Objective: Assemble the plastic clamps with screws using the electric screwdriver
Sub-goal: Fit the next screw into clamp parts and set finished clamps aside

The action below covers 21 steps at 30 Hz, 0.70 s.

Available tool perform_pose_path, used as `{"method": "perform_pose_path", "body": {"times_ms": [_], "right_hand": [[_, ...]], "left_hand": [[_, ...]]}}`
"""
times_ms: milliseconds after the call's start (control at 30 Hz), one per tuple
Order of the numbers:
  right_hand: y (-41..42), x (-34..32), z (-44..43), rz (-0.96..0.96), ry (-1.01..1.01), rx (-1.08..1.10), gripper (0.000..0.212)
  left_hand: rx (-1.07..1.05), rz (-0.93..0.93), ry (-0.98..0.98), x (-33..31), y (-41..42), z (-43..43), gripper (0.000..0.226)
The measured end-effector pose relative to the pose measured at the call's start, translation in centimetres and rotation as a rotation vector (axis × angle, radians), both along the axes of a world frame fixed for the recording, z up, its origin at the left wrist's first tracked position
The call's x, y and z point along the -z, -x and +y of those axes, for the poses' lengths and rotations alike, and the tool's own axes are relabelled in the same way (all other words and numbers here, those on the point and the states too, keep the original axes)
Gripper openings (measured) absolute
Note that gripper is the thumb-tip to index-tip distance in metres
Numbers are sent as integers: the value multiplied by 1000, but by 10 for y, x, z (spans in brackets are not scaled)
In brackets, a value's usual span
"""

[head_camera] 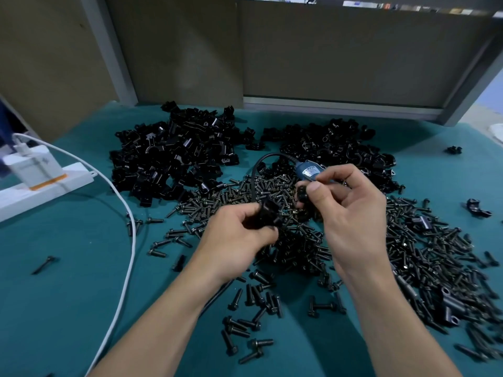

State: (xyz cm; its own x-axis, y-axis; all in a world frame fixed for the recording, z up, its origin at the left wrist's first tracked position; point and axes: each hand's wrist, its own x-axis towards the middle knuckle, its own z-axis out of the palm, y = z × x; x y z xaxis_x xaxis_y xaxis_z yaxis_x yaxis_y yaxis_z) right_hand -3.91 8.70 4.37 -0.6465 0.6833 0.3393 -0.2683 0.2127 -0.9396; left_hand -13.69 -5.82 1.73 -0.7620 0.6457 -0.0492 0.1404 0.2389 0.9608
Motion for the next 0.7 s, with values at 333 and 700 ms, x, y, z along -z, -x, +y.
{"method": "perform_pose_path", "body": {"times_ms": [333,700], "right_hand": [[-2,3,-11,-161,-318,-37,17],[3,12,-10,-200,-110,177,15]], "left_hand": [[82,19,-57,-5,-14,1,26],[98,369,21,-1,-14,0,28]]}}
